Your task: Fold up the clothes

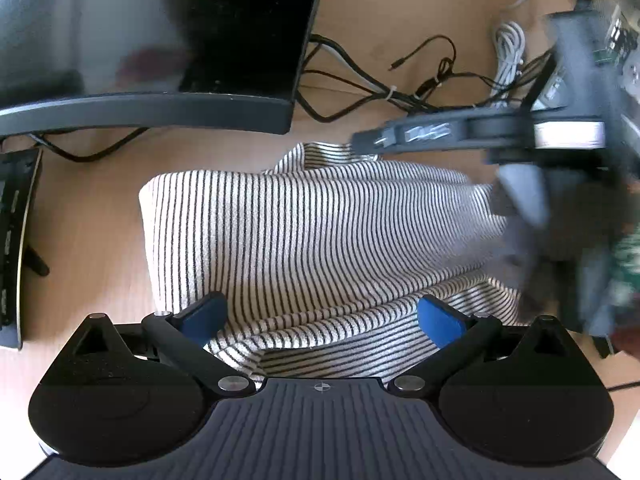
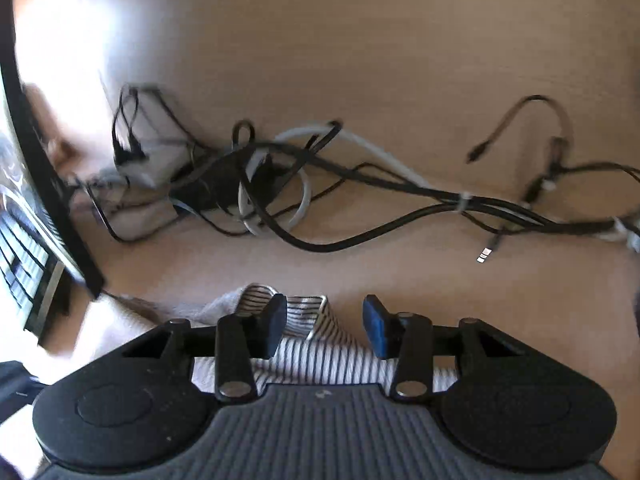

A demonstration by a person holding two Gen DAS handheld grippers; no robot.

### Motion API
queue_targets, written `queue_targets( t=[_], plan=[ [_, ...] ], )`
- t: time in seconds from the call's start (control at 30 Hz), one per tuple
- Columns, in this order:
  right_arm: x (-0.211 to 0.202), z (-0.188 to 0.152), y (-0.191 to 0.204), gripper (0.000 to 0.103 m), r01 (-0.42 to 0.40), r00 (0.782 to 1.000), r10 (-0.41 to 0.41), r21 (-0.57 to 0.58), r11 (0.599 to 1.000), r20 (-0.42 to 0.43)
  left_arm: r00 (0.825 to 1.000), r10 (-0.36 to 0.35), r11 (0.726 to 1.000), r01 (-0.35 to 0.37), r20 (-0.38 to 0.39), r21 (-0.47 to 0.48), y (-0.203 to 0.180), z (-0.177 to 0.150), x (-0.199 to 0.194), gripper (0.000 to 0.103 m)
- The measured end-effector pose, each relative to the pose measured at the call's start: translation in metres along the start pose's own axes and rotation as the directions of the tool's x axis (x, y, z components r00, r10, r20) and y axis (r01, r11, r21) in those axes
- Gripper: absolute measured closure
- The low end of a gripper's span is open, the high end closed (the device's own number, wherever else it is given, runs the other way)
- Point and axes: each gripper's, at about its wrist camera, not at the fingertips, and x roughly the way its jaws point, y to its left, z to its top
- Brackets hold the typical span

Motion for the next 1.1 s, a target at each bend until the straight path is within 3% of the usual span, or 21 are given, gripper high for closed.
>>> queue_targets(
  t=[0.07, 0.13, 0.2, 0.27, 0.43, 0.53, 0.7, 0.83, 1.1],
  plan=[
    [0.015, -0.002, 0.001, 0.062, -0.012, 0.999, 0.011, -0.028, 1.000, -0.039, 1.000, -0.016, 1.000, 0.017, 0.009, -0.018, 0.003, -0.001, -0.003, 0.000],
    [0.016, -0.006, 0.003, 0.068, -0.020, 1.000, 0.019, -0.047, 0.999, -0.024, 0.999, -0.029, 0.999, 0.029, 0.014, -0.026, 0.005, -0.002, -0.006, 0.000],
    [0.011, -0.009, 0.004, 0.090, -0.029, 0.999, 0.028, -0.043, 0.999, -0.018, 0.999, -0.041, 0.999, 0.041, 0.017, -0.032, 0.007, -0.004, -0.008, 0.000],
    [-0.003, -0.012, 0.004, 0.097, -0.041, 0.999, 0.041, -0.022, 0.999, 0.010, 0.998, -0.053, 0.997, 0.054, 0.018, -0.047, 0.010, -0.003, -0.010, 0.000],
    [-0.078, -0.030, -0.003, 0.098, -0.179, 0.981, 0.170, 0.091, 0.980, 0.096, 0.997, -0.074, 0.995, 0.075, 0.018, -0.061, 0.021, -0.011, -0.029, 0.000],
    [-0.112, -0.063, 0.002, 0.099, -0.211, 0.976, 0.202, 0.116, 0.971, 0.080, 0.993, -0.115, 0.992, 0.116, 0.028, -0.055, 0.032, -0.023, -0.047, 0.000],
    [-0.107, -0.115, -0.005, 0.100, -0.188, 0.982, 0.184, 0.239, 0.953, 0.039, 0.991, -0.124, 0.984, 0.130, 0.056, -0.123, 0.053, -0.034, -0.071, 0.000],
    [-0.107, -0.115, 0.002, 0.100, -0.174, 0.984, 0.162, 0.239, 0.955, 0.068, 0.990, -0.109, 0.975, 0.125, 0.091, -0.186, 0.060, -0.020, -0.078, 0.000],
    [-0.108, -0.130, -0.007, 0.101, -0.176, 0.984, 0.159, 0.276, 0.945, 0.081, 0.995, -0.026, 0.982, 0.044, 0.099, -0.185, 0.024, 0.010, -0.049, 0.000]
  ],
)
